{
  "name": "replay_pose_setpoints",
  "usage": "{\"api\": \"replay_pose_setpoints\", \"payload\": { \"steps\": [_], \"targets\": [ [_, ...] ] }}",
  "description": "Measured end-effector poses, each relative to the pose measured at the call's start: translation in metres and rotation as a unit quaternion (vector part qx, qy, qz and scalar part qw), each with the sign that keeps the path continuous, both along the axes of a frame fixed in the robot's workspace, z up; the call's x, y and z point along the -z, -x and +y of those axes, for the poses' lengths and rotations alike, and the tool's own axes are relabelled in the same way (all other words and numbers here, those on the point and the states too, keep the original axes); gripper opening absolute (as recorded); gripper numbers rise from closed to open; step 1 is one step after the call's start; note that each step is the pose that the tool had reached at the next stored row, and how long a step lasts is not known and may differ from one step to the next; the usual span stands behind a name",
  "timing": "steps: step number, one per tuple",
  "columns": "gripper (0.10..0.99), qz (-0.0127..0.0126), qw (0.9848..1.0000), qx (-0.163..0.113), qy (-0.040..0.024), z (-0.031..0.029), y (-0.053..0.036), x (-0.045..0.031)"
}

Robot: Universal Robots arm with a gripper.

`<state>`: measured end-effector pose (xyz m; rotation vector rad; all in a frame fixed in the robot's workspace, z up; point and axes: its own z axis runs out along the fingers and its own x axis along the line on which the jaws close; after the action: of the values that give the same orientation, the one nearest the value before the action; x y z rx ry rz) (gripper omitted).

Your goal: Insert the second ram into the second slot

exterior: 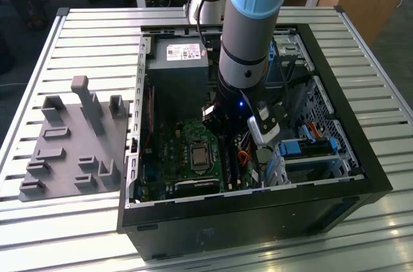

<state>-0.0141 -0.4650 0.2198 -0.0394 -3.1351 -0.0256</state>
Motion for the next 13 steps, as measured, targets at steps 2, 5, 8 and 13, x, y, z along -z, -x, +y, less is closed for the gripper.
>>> {"api": "replay_pose_setpoints", "payload": {
  "steps": [2,5,8,13],
  "targets": [
    [0.133,0.0001,1.0000,0.000,0.0029,0.0000,0.0000,-0.0001],
    [0.133,0.0003,1.0000,-0.002,0.0053,0.0000,0.0000,0.0000],
    [0.133,0.0003,1.0000,-0.002,0.0054,0.0000,0.0000,0.0007],
    [0.133,0.0004,1.0000,-0.002,0.0056,0.0001,0.0000,0.0032]
  ]
}}
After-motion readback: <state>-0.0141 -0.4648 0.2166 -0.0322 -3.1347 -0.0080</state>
